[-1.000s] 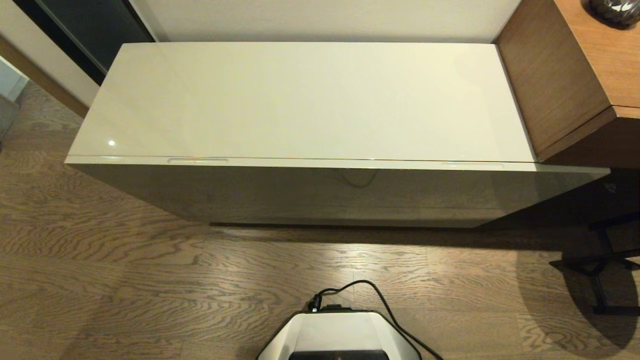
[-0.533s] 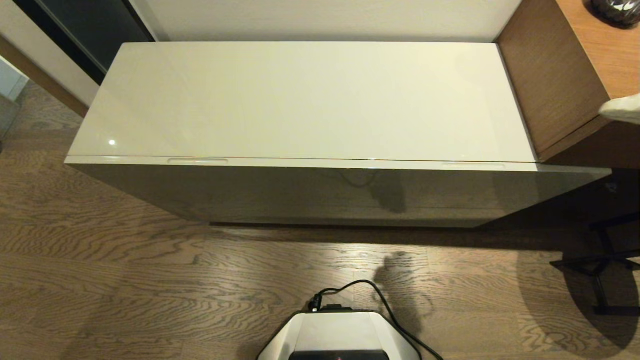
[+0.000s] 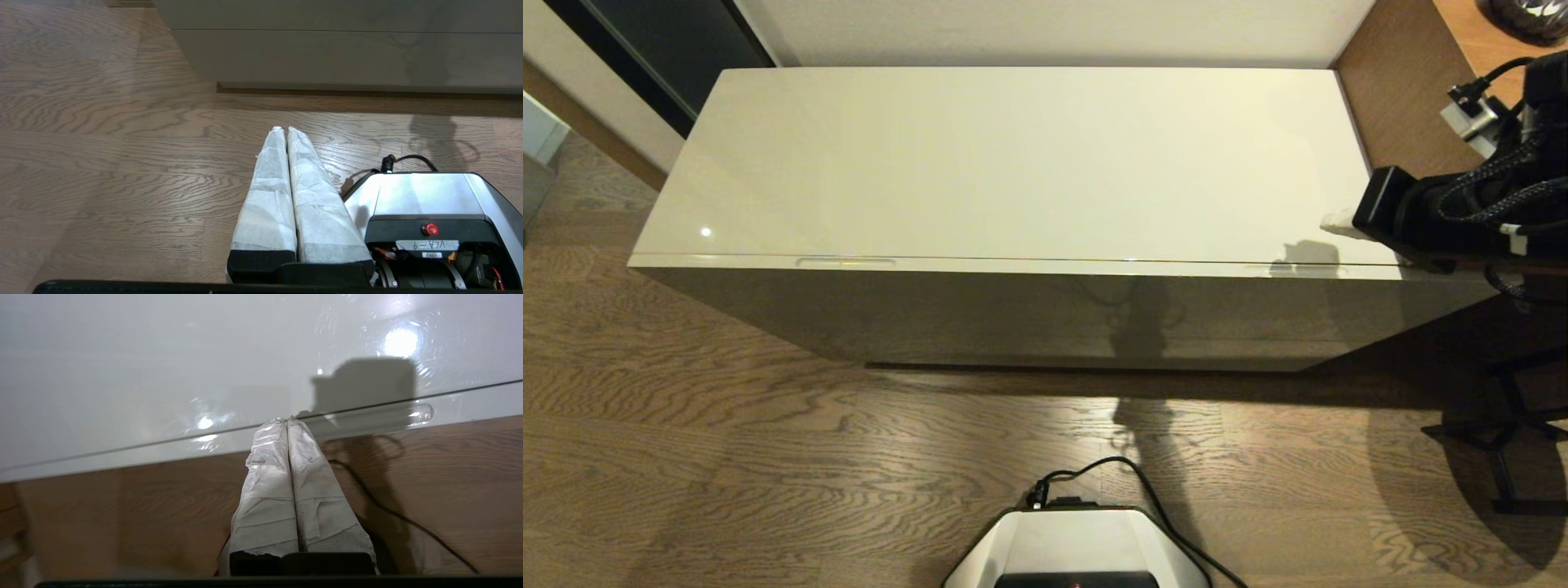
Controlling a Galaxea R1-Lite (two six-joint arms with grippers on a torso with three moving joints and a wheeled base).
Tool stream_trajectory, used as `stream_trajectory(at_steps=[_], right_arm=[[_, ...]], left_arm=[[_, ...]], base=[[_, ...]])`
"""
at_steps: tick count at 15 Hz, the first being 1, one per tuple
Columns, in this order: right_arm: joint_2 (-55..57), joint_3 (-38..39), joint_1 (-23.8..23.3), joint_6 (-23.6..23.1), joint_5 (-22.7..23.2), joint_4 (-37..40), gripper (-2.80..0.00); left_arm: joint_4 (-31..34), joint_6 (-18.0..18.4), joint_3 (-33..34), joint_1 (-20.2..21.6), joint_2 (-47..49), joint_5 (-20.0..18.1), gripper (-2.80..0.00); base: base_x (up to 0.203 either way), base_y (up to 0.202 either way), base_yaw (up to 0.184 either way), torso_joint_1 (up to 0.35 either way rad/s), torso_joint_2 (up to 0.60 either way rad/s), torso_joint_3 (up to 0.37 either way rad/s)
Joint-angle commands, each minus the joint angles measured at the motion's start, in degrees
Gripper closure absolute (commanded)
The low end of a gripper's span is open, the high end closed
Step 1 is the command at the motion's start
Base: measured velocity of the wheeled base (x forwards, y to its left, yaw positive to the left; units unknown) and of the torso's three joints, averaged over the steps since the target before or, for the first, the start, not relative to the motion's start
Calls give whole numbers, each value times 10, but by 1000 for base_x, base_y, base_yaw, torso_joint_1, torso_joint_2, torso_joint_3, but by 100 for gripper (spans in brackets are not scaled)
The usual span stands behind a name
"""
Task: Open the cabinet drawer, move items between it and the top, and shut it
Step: Open the drawer
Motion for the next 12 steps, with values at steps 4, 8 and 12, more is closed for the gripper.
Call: stream_trajectory(at_steps=[4, 8, 12], right_arm=[[45, -17, 52, -14, -85, 16, 0], [66, -30, 51, -15, -128, 71, 0], [93, -35, 40, 4, -130, 76, 0]], left_arm=[[0, 0, 0, 0, 1, 0, 0], [0, 0, 0, 0, 1, 0, 0], [0, 0, 0, 0, 1, 0, 0]], base=[[0, 0, 0, 0, 0, 0], [0, 0, 0, 0, 0, 0], [0, 0, 0, 0, 0, 0]])
